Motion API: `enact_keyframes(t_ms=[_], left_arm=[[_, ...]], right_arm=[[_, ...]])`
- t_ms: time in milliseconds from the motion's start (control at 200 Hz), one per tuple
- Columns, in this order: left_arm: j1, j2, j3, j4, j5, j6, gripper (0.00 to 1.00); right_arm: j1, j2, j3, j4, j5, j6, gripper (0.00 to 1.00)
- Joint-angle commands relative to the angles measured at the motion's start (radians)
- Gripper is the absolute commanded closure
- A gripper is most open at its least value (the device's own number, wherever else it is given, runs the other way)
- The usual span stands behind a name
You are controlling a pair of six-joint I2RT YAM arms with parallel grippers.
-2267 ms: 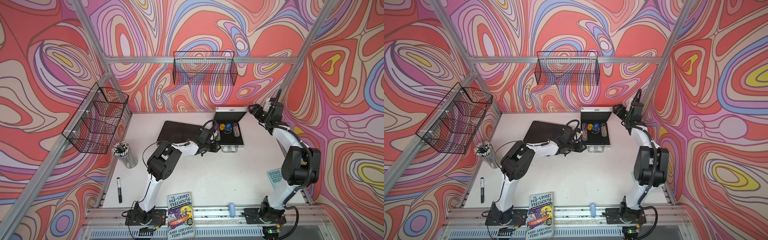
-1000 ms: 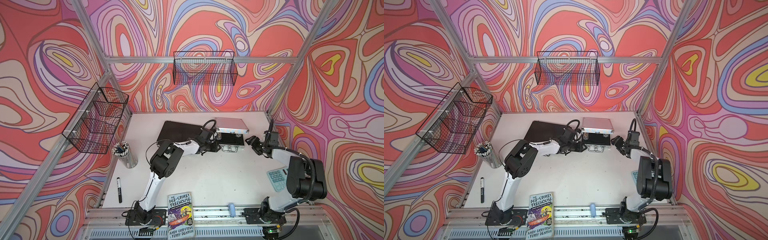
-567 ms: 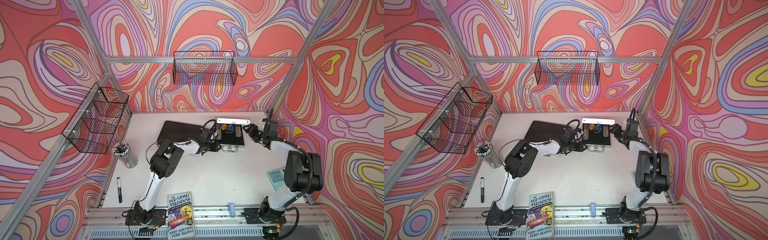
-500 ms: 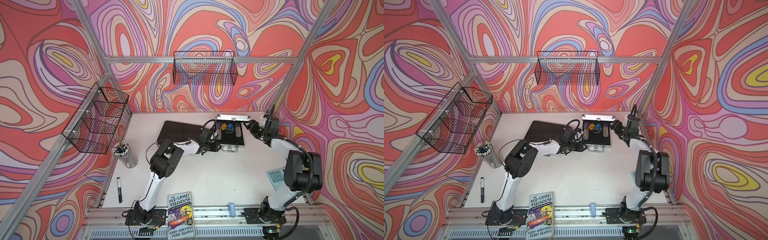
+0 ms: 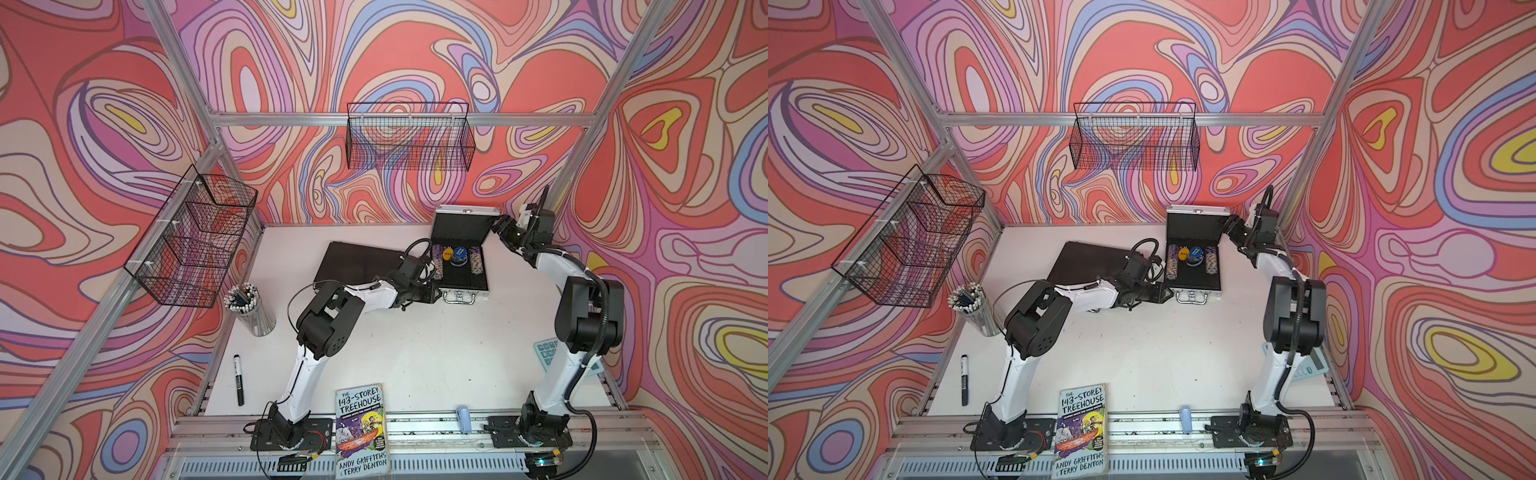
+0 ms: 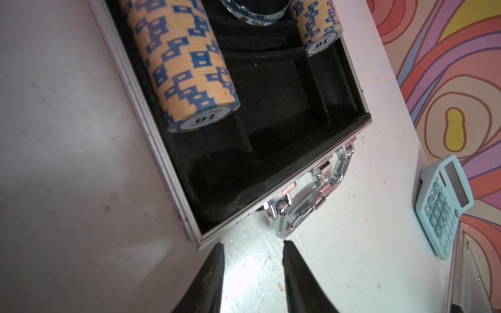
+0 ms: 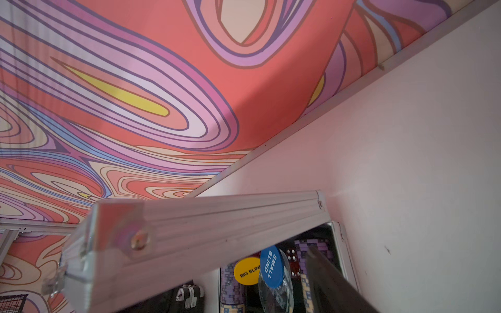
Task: Open the poker set cases
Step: Open the case lid on the poker set case.
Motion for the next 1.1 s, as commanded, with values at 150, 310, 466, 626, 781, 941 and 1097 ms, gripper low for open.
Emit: enact_keyframes(t_ms=[150,310,466,626,781,941,1097], left_arm=[[0.000,-0.064,-0.042,-0.012,-0.030,0.025,0.62],[0.002,-0.067,-0.045,-0.014,-0.033,0.028,0.62],[0.002,-0.069,-0.053,-0.006,-0.032,0.022,0.62],[0.002,-0.076,-0.067,-0.004,-0.035,0.021,0.62],[0.002,-0.080,-0.076,-0.004,-0.038,0.023,0.62],[0.003,-0.081,-0.075,0.005,-0.040,0.016,0.62],[0.003,-0.078,-0.070,0.004,-0.035,0.022,0.62]], right_arm=[[0.002,0.086,0.141,-0.011,0.001,0.005,0.26],[0.004,0.135,0.186,-0.010,-0.001,0.012,0.26],[0.004,0.187,0.224,-0.012,-0.001,0.012,0.26],[0.006,0.221,0.246,-0.011,0.005,0.017,0.26],[0.007,0.249,0.275,-0.022,0.008,0.015,0.26],[0.010,0.219,0.218,0.009,-0.002,0.014,0.22],[0.011,0.171,0.170,-0.029,0.015,-0.041,0.20]])
